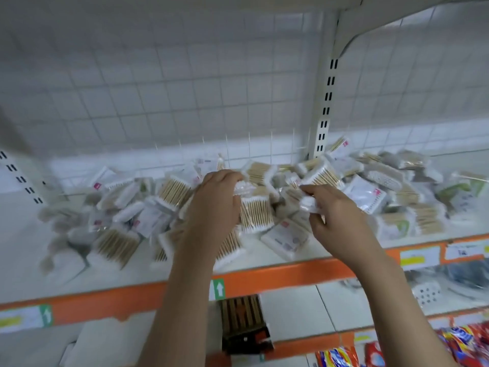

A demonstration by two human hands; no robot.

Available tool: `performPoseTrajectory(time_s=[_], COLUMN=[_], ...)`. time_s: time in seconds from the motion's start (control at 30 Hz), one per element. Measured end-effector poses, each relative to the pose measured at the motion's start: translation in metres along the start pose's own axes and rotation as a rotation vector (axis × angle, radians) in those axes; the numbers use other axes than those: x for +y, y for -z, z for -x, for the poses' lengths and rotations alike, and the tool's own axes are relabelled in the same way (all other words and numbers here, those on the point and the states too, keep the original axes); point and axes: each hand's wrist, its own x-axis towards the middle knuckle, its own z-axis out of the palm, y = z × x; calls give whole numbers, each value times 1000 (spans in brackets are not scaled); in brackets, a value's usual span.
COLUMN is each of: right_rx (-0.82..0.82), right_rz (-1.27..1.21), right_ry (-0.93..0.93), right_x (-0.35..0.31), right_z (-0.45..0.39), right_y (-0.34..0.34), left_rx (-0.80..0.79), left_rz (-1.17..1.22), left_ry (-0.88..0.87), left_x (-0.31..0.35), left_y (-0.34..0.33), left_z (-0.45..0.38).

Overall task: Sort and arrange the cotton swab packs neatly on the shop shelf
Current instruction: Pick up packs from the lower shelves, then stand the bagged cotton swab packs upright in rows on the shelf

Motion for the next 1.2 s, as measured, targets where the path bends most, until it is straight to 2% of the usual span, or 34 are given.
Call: performPoseTrajectory(time_s=[0.27, 0.43, 0.63, 0.9, 1.1, 1.2], right_rx=[-115, -290, -390, -323, -201, -174], right_rz=[66, 165, 41, -132, -187, -173], right_ry=[5, 98, 123, 112, 97, 114], right_x=[9, 18, 25, 39, 74, 101], right_z=[-21, -19, -21, -32, -40, -37], right_y=[-34, -52, -52, -24, 6, 23], left_rx=[-119, -189, -266, -100, -26, 9], left_rz=[0, -31, -30, -71, -51, -20], left_ry=[-44, -40, 4, 17, -8, 38], left_x=[-18, -23, -20, 0, 44, 73], left_y=[-40, -53, -58, -57, -62, -74], left_z=[-42, -48, -47, -53, -58, -55])
